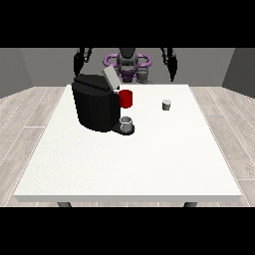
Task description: Insert the coffee pod into the coffee machine and close the lid
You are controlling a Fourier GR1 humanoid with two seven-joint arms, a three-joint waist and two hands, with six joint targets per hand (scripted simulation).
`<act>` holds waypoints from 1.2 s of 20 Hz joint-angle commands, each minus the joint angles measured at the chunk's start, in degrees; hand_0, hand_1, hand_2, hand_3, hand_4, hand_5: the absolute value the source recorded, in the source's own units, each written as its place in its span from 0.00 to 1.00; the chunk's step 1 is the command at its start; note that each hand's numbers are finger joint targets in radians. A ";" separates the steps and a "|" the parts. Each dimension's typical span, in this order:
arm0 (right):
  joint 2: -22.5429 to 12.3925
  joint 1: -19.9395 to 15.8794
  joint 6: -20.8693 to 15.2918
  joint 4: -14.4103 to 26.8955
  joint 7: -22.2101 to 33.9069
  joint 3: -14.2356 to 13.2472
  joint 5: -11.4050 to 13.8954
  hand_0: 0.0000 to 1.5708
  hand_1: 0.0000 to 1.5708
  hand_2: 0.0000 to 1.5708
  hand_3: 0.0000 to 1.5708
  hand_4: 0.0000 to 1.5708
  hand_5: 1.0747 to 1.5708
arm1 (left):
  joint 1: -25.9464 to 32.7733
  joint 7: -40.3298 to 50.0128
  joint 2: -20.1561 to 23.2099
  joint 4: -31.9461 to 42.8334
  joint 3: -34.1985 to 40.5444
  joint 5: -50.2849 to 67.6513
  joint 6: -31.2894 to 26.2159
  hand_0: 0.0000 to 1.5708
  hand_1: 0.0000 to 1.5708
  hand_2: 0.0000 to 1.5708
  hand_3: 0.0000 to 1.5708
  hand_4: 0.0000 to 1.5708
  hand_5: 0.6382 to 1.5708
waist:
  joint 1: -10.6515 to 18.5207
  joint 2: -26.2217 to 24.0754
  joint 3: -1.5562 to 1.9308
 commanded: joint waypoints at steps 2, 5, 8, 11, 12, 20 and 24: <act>-0.14 -0.28 1.71 0.81 -0.62 -0.34 -0.54 0.00 0.00 0.00 0.00 0.08 1.00 | 0.17 -7.51 0.57 4.00 1.24 0.82 -2.73 0.00 0.00 0.00 0.00 0.00 1.00 | 0.13 -0.10 0.74; -1.11 3.21 4.65 2.44 -1.08 -1.13 -2.92 0.00 0.00 0.00 0.00 0.08 1.00 | 1.67 -6.71 3.62 -1.44 1.23 3.24 -7.60 0.00 0.00 0.00 0.00 0.00 1.00 | 1.19 -2.62 0.75; 3.42 1.44 -2.43 1.89 -5.90 -3.69 -2.48 0.00 0.00 0.00 0.00 0.07 1.00 | -0.13 -7.30 9.40 -0.15 1.84 -1.99 -7.96 0.00 0.00 0.00 0.00 0.00 1.00 | -0.39 -1.47 0.79; 3.89 -0.34 -1.79 0.22 -7.19 -2.12 -2.46 0.00 0.00 0.00 0.00 0.12 1.00 | -5.25 -7.28 11.55 5.68 5.51 -2.27 -7.83 0.00 0.00 0.00 0.00 0.00 1.00 | -3.49 2.16 0.75; 3.93 -1.10 -1.73 4.94 -13.24 -4.65 -3.45 0.00 0.00 0.00 0.00 0.09 1.00 | -6.74 -5.74 12.49 4.67 6.07 0.09 -10.37 0.00 0.00 0.00 0.00 0.00 1.00 | -1.75 4.22 0.78; 5.66 -1.74 -2.33 1.20 -8.53 -0.26 -1.88 0.00 0.00 0.00 0.00 0.09 1.00 | -15.25 0.25 14.58 16.33 7.15 -3.13 -10.56 0.00 0.00 0.00 0.00 0.00 1.00 | -6.05 4.90 0.76; 5.37 -2.37 -3.04 -0.15 -8.31 0.31 -1.87 0.00 0.00 0.00 0.00 0.12 1.00 | -18.95 -3.64 17.06 26.44 11.03 -2.55 -12.14 0.00 0.00 0.00 0.00 0.00 1.00 | -7.01 6.73 0.74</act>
